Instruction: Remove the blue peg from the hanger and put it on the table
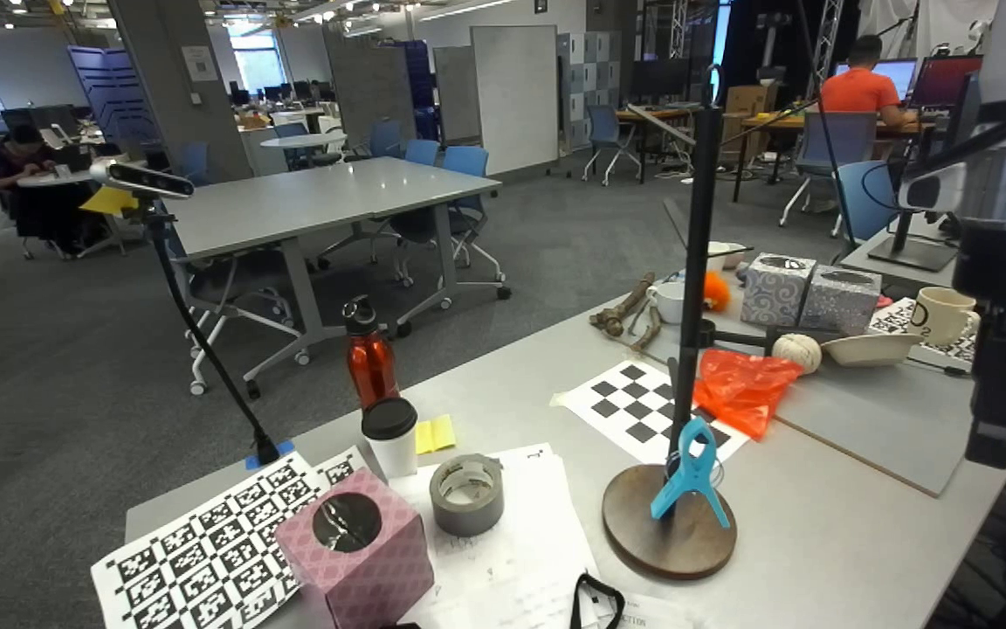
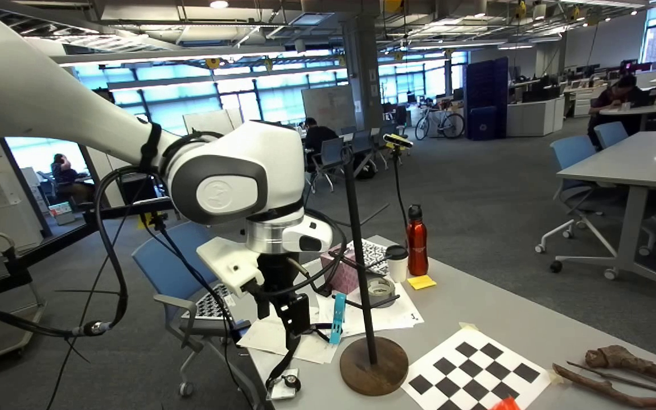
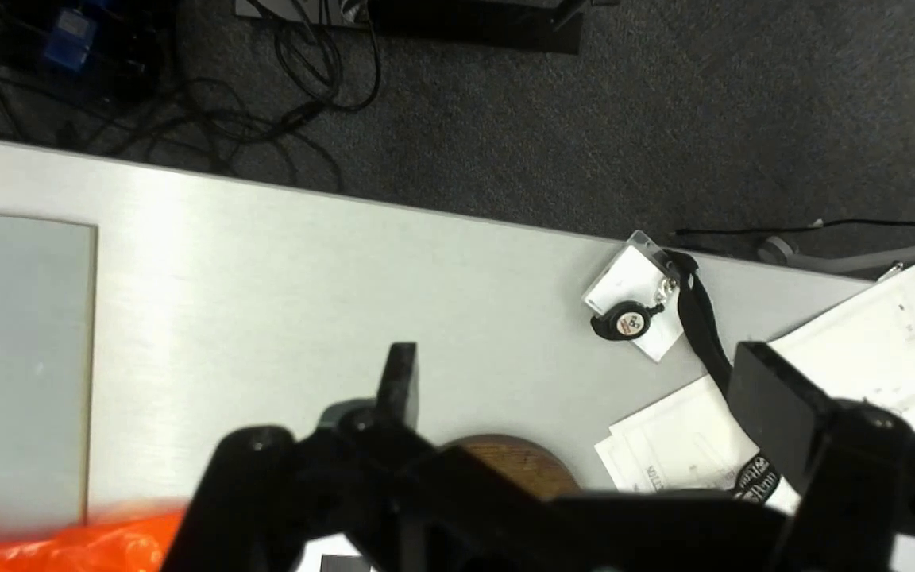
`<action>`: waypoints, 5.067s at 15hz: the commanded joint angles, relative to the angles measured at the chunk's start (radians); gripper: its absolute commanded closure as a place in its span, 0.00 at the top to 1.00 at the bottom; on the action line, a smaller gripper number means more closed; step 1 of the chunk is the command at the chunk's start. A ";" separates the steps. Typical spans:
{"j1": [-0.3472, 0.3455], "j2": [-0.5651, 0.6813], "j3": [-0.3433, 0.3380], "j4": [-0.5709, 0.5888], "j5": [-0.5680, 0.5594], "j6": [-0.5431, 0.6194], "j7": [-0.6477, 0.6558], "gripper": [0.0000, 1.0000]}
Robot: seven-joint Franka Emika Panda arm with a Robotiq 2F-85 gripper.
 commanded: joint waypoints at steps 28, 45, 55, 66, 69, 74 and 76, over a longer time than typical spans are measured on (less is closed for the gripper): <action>0.015 0.215 0.046 0.013 0.217 0.400 -0.315 1.00; -0.015 0.273 0.060 0.079 0.464 0.391 -0.518 1.00; -0.019 0.343 0.106 0.107 0.487 0.474 -0.551 1.00; -0.076 0.471 0.186 0.213 0.582 0.544 -0.616 1.00; -0.090 0.505 0.199 0.239 0.590 0.548 -0.634 1.00; -0.113 0.561 0.226 0.280 0.588 0.552 -0.648 1.00; -0.120 0.581 0.238 0.295 0.587 0.553 -0.649 1.00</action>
